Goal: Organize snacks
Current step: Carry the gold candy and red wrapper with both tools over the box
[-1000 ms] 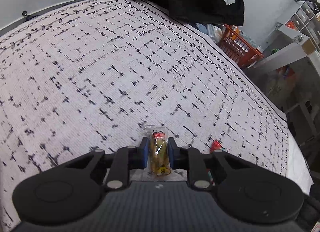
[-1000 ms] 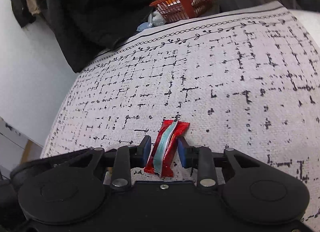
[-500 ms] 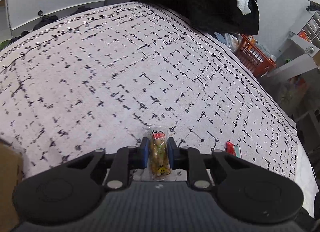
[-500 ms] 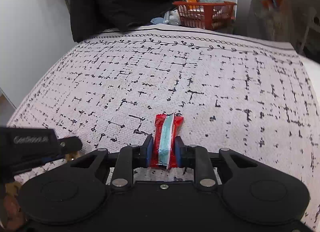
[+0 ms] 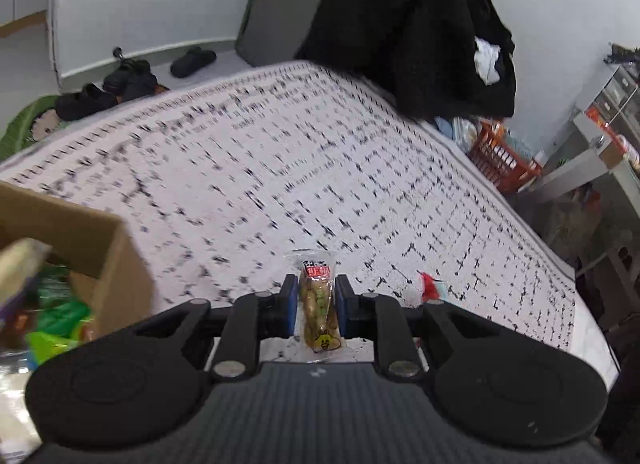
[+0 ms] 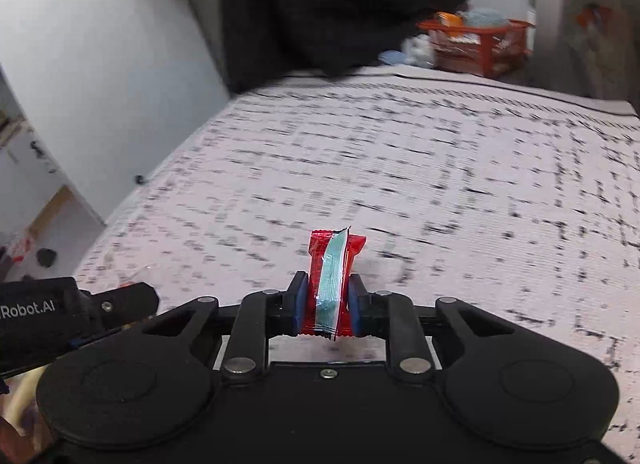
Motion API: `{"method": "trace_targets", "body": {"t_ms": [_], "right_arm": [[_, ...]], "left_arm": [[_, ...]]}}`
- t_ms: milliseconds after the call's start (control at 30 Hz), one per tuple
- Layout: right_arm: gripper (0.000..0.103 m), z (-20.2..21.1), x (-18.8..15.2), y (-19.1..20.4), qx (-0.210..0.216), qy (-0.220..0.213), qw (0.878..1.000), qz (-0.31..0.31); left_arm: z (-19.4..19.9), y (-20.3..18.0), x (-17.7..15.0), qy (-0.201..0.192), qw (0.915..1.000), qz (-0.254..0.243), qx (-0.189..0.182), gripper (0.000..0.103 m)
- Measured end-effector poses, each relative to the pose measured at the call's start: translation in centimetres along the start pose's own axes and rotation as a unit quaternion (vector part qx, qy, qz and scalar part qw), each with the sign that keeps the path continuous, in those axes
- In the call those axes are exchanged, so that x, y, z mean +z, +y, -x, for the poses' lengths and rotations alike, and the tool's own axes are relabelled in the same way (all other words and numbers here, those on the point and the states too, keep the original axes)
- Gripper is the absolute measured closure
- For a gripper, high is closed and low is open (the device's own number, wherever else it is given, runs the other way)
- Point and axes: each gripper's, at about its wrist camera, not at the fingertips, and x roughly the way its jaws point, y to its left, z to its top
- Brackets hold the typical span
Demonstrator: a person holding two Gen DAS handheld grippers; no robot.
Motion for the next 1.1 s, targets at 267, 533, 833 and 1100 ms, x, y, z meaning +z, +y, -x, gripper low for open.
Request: {"method": "trace_targets", "body": {"t_ms": [267, 533, 833, 1100], "right_arm": [[0.082, 2.3, 0.0, 4.2, 0.043, -0.01, 0.999, 0.026], [0.082, 5.4, -0.6, 9.1, 0.074, -0.032, 0.994, 0.077], [0.082, 7.6, -1.4, 13.4, 0.105, -0.044, 0.986, 0.12], [0.082, 8.1, -2.2, 15.7, 0.139, -0.041, 0.98, 0.133]], "left_arm": [[5.3, 2.5, 0.5, -0.033, 0.9991, 0.015, 0.02, 0.084], [9.7, 6.6, 0.6, -0.066, 0.9951, 0.049, 0.054, 0.084], [12.9, 10.3, 0.4, -0.075, 0.9917, 0.075, 0.072, 0.084], [13.7, 12.0, 0.3, -0.069, 0.9916, 0.088, 0.065, 0.084]]}}
